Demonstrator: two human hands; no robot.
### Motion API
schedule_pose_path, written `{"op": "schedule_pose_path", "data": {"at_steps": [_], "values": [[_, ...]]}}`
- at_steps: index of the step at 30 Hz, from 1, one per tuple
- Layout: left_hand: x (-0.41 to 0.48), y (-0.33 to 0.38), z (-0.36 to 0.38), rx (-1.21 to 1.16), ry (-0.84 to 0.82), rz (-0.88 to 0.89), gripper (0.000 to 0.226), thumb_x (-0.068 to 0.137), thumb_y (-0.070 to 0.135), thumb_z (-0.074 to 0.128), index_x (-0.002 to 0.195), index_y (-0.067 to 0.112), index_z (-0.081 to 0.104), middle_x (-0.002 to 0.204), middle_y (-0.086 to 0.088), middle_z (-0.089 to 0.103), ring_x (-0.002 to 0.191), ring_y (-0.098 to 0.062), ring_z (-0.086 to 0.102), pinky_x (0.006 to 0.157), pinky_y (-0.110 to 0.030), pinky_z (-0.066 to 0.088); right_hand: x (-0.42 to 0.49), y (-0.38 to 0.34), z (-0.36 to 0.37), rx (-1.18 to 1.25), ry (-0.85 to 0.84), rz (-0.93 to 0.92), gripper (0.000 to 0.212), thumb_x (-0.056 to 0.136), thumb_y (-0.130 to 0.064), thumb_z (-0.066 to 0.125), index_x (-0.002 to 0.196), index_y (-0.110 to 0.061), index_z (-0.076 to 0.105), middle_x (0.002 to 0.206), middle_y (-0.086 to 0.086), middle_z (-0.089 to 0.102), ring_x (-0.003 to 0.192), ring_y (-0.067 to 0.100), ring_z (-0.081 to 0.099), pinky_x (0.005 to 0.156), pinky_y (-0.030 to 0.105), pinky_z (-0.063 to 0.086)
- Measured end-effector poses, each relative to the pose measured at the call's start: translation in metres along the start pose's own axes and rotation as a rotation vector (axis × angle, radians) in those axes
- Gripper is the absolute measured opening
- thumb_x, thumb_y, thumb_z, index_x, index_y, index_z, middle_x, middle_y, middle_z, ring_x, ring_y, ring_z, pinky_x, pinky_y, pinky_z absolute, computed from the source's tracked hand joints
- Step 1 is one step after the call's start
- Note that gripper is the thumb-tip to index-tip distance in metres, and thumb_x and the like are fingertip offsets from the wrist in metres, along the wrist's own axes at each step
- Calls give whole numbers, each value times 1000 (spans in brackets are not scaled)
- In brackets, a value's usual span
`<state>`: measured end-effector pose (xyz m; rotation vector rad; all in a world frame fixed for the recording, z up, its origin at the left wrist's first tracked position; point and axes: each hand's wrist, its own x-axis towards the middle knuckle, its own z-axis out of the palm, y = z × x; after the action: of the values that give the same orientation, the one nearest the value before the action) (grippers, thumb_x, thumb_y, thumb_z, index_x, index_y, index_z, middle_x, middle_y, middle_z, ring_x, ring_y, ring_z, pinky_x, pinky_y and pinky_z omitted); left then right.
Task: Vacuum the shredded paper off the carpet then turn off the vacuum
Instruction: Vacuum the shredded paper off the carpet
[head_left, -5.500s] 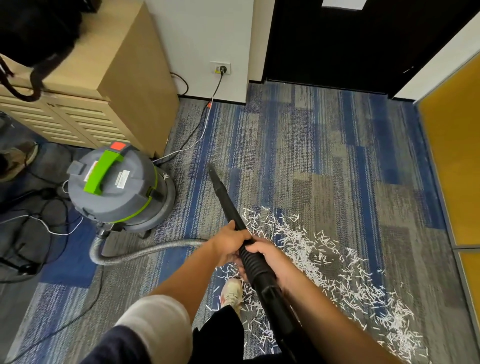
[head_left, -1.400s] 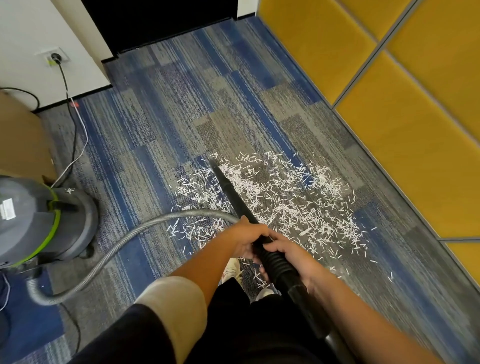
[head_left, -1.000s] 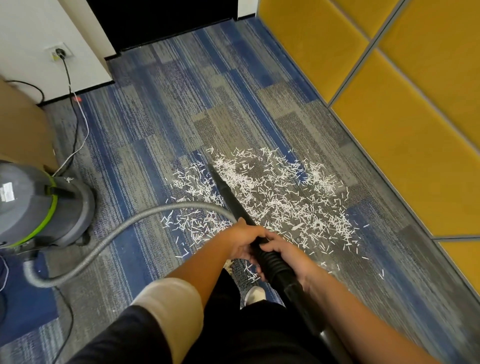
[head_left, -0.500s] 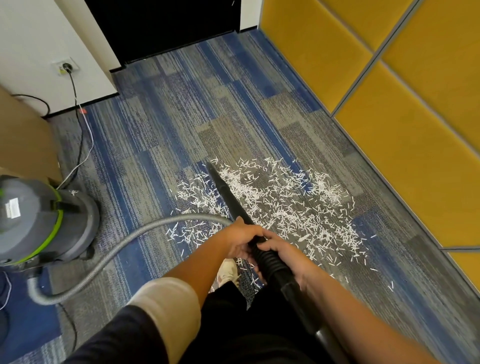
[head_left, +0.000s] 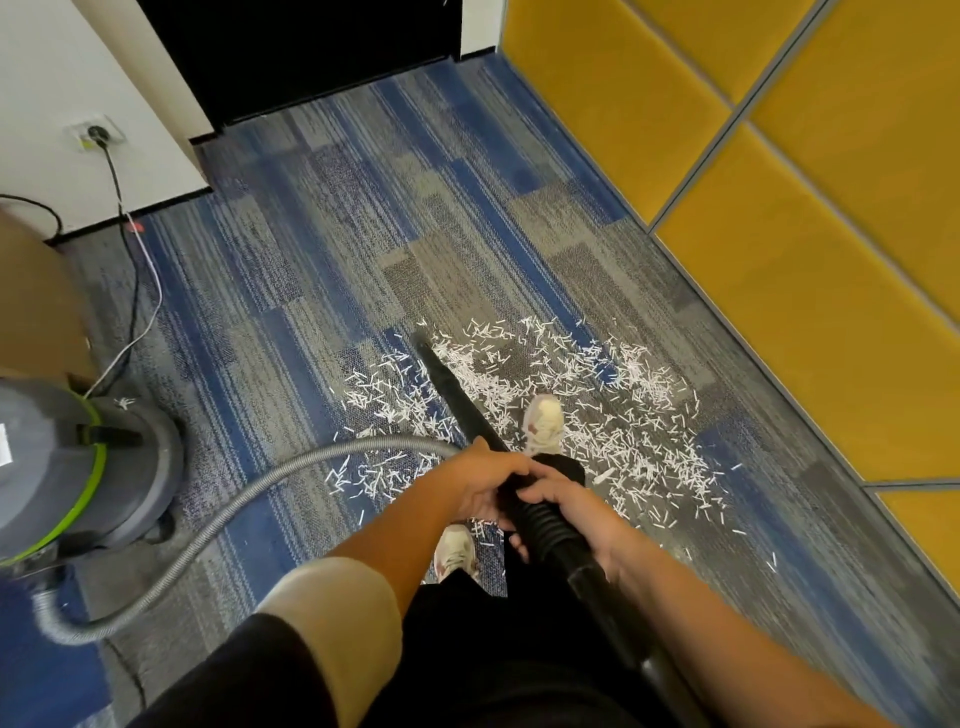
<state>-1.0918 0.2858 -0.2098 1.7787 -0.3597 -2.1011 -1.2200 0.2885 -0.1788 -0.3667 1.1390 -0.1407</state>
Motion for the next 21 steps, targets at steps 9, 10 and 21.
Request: {"op": "schedule_pose_path", "data": {"at_steps": [9,10,21], "values": [[-8,22,5,39,-48,-56,10,92,8,54,85,11,48,97,-17,59,82,-30,64,67,-36,55,0,-17,-6,-13,-24,17,31,91,1,41,109,-21,53,69,22,56,47,26,55,40,28,50],[-7,23,7,38,-35,-61,9,92,9,55,92,9,47,99,-18,60,78,-29,65,64,-36,56,0,-18,-8,-10,-26,23,32,92,1,41,112,-21,52,69,22,56,47,26,56,40,28,51],[-1,20,48,19,22,-43,23,89,8,61,100,7,41,106,-22,61,88,-36,67,77,-45,55,-12,-13,-52,43,-78,25,47,91,-1,43,133,-22,41,71,21,57,50,27,55,40,29,51]]}}
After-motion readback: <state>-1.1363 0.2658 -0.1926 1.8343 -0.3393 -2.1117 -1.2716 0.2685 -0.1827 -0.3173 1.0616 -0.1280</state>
